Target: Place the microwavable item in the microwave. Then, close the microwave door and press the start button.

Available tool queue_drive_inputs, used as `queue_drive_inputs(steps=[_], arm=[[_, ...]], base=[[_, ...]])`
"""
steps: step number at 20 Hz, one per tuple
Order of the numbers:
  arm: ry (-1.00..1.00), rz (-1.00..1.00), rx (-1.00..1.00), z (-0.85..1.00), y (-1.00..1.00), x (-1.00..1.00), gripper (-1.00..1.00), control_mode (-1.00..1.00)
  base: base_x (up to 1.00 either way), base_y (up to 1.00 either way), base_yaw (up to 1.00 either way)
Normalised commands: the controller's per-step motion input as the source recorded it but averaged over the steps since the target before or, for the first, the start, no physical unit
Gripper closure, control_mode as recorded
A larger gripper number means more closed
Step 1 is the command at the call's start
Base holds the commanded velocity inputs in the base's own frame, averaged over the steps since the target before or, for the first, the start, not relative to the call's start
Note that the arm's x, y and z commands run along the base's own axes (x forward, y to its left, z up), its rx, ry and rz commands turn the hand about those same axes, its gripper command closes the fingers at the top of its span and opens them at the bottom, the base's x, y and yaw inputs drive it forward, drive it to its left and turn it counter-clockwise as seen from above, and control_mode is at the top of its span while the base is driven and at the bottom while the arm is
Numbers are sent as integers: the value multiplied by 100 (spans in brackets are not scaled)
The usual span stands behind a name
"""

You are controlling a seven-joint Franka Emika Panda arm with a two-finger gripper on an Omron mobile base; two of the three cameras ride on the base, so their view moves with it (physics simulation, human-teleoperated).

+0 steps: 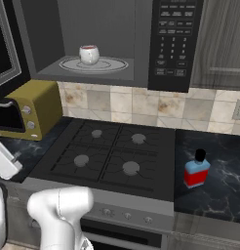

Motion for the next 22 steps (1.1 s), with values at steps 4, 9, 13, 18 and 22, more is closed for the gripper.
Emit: queue_drive_inputs(steps=[4, 9, 13, 18, 22], arm=[[0, -10, -18, 8, 99, 0, -100, -100], [0, -9, -20, 22, 97, 0, -100, -100], [0, -5, -17, 5, 100, 8, -100, -100], [0, 0, -4, 35, 34, 1, -100, -100], [-2, 3, 4, 42, -19, -2, -100, -100]], base=[[0, 0, 0], [0, 0, 0], [0, 0, 0], [0, 0, 0], [0, 0, 0]])
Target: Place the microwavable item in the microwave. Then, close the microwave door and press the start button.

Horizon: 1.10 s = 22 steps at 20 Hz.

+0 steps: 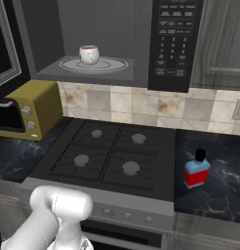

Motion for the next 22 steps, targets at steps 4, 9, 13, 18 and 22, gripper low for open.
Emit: queue_drive_inputs(steps=[4, 9, 13, 18, 22], arm=[[-7, 13, 21, 54, -52, -18, -100, -100], [-5, 21, 28, 57, -53, -25, -100, -100], [0, 24, 31, 43, -64, -22, -100, -100], [-1, 27, 31, 12, -98, -12, -100, -100], [0, 29, 32, 0, -100, 0, -100, -100]], base=[[0, 0, 0], [0, 0, 0], [0, 0, 0], [0, 0, 0], [0, 0, 0]])
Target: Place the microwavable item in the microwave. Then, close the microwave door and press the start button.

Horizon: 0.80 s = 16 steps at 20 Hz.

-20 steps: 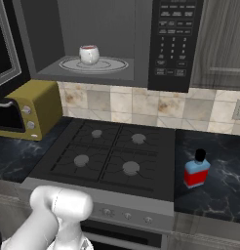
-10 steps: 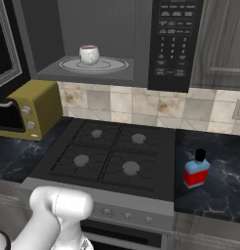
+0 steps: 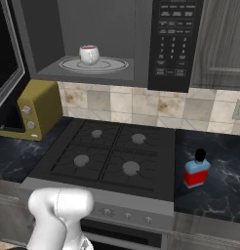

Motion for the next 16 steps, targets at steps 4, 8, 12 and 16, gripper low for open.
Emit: queue_drive_inputs(steps=[4, 8, 12, 16], arm=[[0, 29, 32, 0, -100, 0, -100, -100], [0, 30, 31, 2, -100, 3, -100, -100], [0, 30, 26, 11, -100, 20, -100, -100], [2, 24, 12, 13, -68, 41, -100, -100]], base=[[0, 0, 0], [0, 0, 0], [0, 0, 0], [0, 0, 0]])
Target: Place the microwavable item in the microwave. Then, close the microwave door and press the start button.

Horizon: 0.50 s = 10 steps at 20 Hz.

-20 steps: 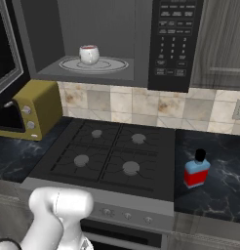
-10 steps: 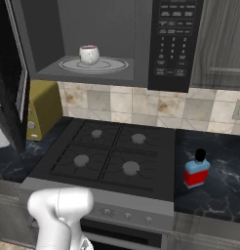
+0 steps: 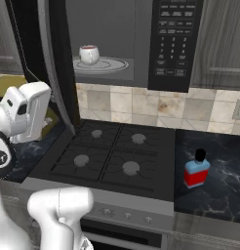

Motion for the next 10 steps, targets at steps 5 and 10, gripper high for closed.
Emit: queue_drive_inputs(steps=[5, 10], arm=[[14, 11, 2, 37, -23, 65, -100, -100], [14, 8, 0, 31, -11, 74, -100, -100]], base=[[0, 0, 0], [0, 0, 0]])
